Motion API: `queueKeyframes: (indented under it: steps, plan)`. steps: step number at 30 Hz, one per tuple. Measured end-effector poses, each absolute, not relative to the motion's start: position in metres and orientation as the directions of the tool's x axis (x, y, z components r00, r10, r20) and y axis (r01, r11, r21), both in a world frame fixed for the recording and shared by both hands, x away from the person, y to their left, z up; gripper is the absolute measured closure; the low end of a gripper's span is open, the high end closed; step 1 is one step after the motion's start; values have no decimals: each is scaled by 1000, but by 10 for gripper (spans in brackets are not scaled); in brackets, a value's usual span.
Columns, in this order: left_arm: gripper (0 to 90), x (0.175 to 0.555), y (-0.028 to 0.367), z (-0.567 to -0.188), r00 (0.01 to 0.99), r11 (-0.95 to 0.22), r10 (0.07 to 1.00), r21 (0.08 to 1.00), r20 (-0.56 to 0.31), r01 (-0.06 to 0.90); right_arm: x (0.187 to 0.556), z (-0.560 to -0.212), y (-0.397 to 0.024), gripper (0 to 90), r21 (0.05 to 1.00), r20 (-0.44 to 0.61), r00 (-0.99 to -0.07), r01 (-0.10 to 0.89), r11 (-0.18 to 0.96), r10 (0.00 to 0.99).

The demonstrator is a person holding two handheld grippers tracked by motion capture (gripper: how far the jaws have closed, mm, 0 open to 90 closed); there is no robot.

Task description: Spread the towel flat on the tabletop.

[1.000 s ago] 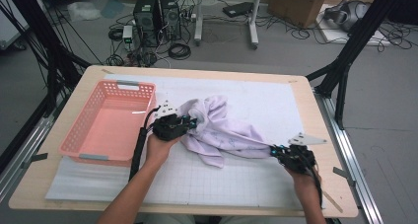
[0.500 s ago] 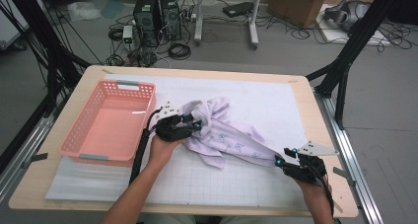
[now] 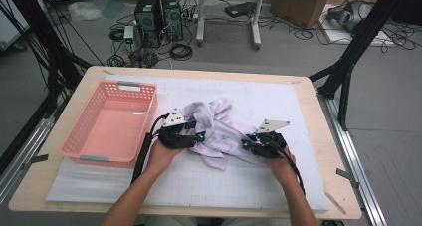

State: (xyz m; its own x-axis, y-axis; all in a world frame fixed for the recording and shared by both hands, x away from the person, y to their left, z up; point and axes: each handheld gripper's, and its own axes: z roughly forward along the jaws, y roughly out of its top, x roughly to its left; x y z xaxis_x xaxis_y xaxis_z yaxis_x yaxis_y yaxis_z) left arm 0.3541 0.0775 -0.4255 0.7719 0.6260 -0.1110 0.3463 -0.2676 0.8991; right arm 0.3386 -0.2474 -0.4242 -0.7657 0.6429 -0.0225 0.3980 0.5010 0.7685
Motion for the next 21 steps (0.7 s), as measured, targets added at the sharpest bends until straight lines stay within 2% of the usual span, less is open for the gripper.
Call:
queueKeyframes:
  steps: [5, 9, 12, 15, 18, 21]
  plan:
    - [415, 352, 71, -433, 776, -304, 624, 887, -90, 348, 329, -416, -264, 869, 777, -35, -734, 407, 480, 678]
    - [419, 350, 61, -436, 789, -316, 608, 886, -85, 339, 320, -413, -285, 869, 773, -20, -679, 455, 442, 734]
    - [428, 346, 53, -432, 802, -306, 593, 902, -70, 305, 314, -412, -302, 870, 786, 19, -644, 482, 387, 765]
    - [454, 343, 41, -430, 826, -328, 562, 905, -44, 271, 311, -412, -309, 869, 787, 14, -625, 489, 378, 780]
    - [471, 346, 33, -431, 832, -300, 548, 909, -84, 290, 309, -412, -312, 869, 790, 27, -620, 494, 364, 784]
    - [458, 350, 24, -432, 830, -311, 550, 901, -88, 302, 308, -412, -311, 869, 792, 27, -627, 489, 366, 779]
